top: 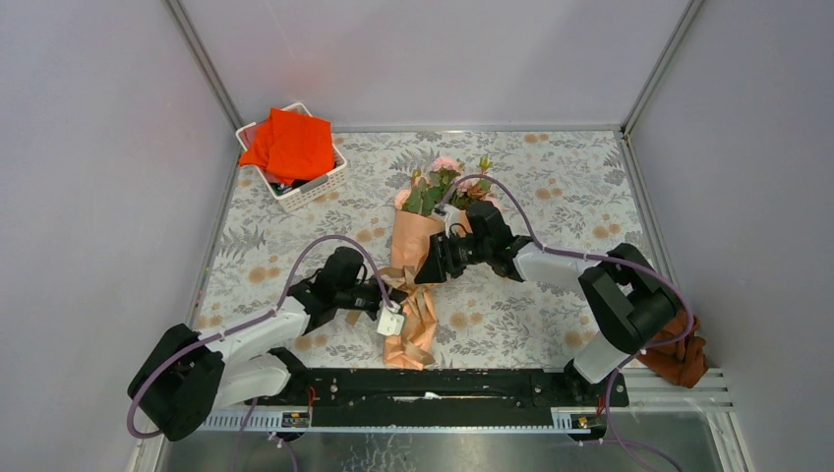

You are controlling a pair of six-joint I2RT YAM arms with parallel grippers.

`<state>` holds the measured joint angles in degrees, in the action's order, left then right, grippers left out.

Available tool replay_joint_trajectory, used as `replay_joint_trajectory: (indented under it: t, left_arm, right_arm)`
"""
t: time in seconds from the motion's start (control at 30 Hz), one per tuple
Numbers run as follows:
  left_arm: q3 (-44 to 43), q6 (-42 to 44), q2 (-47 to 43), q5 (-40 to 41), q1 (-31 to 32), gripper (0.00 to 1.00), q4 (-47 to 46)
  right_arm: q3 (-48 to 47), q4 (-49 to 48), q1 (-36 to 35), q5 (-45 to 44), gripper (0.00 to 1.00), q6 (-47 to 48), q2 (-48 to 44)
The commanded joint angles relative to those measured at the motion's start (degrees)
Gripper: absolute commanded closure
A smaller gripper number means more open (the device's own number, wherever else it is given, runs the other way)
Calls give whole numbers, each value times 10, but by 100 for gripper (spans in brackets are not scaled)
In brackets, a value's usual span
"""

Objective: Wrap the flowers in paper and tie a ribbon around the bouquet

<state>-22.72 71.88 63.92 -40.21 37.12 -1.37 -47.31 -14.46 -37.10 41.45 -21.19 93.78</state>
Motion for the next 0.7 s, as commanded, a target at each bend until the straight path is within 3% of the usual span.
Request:
replay_joint_trajectory:
  t: [0.0, 0.1, 0.23, 0.27, 0.37, 0.47, 0.53, 0.67]
  left_arm:
    - [6, -49, -14, 27, -3, 100, -19]
    - [5, -83, -19, 28, -6, 100, -19]
    - [3, -109, -19, 32, -18, 100, -20]
    - [0, -121, -17, 32, -25, 100, -22]
    - [-6, -155, -9, 34, -41, 100, -42]
    - [-7, -195, 3, 47, -49, 100, -85]
    - [-4, -219, 12, 48, -50, 100, -123]
    - [4, -236, 38, 25, -46, 100, -184]
  right_arm:
    - [13, -129, -5, -2, 46, -76, 0]
    - [-5, -153, -20, 8, 39, -88, 40]
    - [-25, -151, -24, 12, 42, -90, 73]
    - [-29, -147, -24, 15, 48, -88, 73]
    - [-30, -127, -23, 20, 81, -71, 61]
    - [-20, -109, -20, 28, 98, -47, 41]
    - [-18, -89, -19, 49, 100, -31, 38]
    - [-31, -80, -20, 96, 91, -35, 55]
